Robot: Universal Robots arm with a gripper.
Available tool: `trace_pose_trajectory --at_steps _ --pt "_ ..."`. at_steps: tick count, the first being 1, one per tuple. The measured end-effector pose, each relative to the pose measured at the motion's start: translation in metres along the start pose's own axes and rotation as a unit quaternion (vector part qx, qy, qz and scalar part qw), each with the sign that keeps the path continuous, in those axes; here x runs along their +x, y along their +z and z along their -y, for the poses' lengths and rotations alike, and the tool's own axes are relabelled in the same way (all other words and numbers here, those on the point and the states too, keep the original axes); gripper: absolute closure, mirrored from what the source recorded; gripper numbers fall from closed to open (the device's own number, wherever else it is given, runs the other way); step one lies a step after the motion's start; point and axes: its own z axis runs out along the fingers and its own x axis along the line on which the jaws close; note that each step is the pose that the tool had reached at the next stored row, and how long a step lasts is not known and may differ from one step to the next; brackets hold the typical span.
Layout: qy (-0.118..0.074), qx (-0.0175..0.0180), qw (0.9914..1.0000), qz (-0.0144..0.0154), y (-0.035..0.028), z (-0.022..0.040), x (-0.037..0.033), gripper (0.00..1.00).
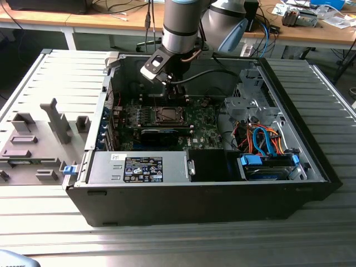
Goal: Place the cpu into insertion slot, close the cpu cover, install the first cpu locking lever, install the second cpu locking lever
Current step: 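Install the first cpu locking lever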
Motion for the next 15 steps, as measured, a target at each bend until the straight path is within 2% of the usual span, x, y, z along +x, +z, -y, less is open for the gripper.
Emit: trace_pose_trajectory --at_steps 15 --pt "-0.01 0.0006 0.99995 -0.0002 0.0 0.0 0.0 0.89"
